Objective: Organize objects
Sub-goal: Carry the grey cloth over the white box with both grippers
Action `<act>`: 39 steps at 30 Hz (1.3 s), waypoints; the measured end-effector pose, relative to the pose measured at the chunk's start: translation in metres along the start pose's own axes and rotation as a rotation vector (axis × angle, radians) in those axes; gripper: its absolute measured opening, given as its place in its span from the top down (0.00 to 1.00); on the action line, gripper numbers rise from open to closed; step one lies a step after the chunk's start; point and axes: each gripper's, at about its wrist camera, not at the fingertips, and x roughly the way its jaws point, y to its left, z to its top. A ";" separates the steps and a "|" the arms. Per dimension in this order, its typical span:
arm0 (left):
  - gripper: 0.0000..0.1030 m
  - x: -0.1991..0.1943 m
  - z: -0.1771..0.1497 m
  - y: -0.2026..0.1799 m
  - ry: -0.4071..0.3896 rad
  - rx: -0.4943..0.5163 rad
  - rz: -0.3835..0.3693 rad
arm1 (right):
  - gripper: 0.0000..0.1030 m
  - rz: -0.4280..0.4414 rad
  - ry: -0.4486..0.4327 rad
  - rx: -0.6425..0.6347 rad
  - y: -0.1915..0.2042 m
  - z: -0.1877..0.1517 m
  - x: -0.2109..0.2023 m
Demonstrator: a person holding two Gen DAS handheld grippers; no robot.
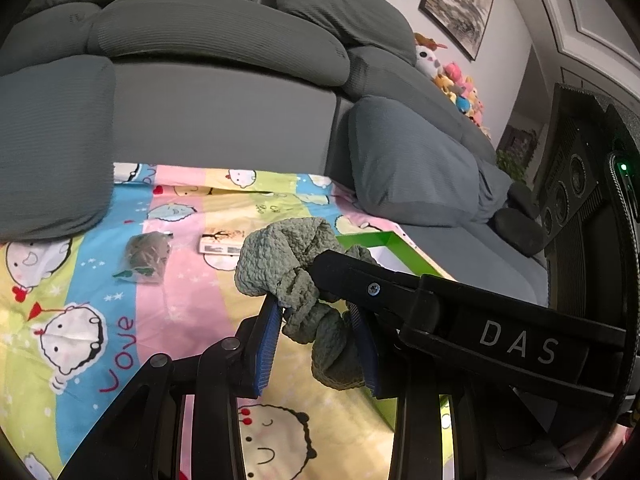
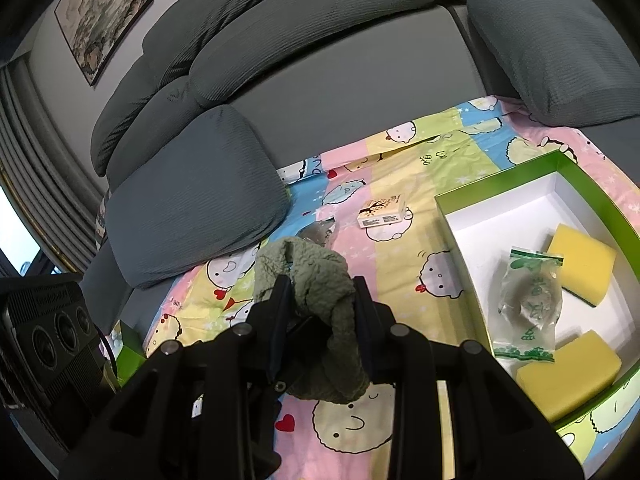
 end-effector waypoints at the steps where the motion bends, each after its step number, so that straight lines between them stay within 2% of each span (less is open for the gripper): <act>1: 0.65 0.002 0.000 -0.001 0.004 0.003 -0.002 | 0.70 0.000 -0.002 0.005 -0.002 0.001 -0.001; 14: 0.65 0.037 0.009 -0.037 0.052 0.080 -0.023 | 0.70 -0.011 -0.014 0.071 -0.044 0.013 -0.010; 23: 0.65 0.063 0.011 -0.070 0.107 0.142 -0.056 | 0.69 -0.035 -0.044 0.169 -0.085 0.016 -0.026; 29: 0.65 0.081 0.009 -0.094 0.151 0.182 -0.097 | 0.69 -0.065 -0.071 0.241 -0.111 0.015 -0.039; 39: 0.65 0.118 0.001 -0.118 0.246 0.197 -0.181 | 0.69 -0.168 -0.083 0.356 -0.152 0.010 -0.049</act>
